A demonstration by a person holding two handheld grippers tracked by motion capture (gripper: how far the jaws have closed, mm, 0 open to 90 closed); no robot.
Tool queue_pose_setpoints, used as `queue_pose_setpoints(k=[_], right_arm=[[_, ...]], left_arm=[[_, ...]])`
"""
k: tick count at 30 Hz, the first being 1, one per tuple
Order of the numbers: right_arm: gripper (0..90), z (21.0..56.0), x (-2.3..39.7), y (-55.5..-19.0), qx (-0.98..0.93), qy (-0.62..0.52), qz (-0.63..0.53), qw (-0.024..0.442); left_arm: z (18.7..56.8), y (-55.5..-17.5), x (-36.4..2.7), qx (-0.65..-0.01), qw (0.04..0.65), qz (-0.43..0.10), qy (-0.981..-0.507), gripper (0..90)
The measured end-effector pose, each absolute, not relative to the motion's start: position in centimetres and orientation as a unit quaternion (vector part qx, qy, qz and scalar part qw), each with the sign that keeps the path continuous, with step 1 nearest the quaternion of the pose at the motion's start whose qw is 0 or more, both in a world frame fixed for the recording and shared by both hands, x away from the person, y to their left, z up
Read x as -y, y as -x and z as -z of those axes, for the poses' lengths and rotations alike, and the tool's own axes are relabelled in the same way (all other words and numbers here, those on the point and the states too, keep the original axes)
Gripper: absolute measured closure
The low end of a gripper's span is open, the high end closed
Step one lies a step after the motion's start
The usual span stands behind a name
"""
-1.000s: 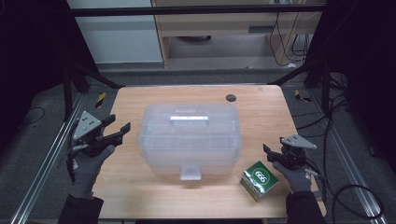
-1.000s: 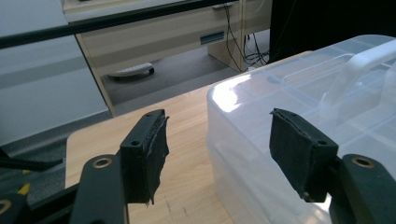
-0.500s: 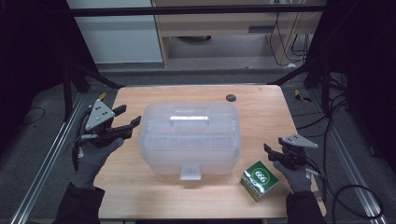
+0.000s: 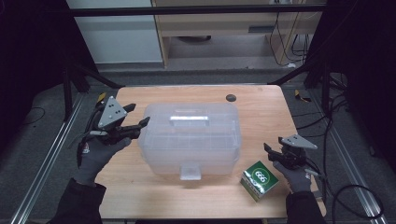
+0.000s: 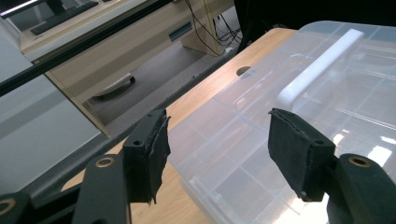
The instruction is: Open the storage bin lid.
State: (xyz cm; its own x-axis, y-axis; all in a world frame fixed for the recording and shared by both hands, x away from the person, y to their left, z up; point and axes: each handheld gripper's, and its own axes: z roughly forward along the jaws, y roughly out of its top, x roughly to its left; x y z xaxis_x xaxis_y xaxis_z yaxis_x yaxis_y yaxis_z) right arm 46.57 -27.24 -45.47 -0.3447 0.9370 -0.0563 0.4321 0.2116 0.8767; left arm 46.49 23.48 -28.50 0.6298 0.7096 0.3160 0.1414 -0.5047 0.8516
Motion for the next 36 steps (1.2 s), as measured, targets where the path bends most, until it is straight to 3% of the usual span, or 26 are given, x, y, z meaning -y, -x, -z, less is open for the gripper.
queue_pose_setpoints(k=[16, 36], right_arm=[[44.0, 45.5, 27.2, -46.6, -0.719, -0.482, -0.405, 0.294], [42.9, 45.8, 27.0, -46.8, -0.731, -0.473, -0.394, 0.296]], left_arm=[[27.9, -46.7, -20.5, -0.225, 0.407, -0.334, -0.82, 38.4], [29.3, -48.1, -16.9, -0.182, 0.346, -0.314, -0.865, 38.5]])
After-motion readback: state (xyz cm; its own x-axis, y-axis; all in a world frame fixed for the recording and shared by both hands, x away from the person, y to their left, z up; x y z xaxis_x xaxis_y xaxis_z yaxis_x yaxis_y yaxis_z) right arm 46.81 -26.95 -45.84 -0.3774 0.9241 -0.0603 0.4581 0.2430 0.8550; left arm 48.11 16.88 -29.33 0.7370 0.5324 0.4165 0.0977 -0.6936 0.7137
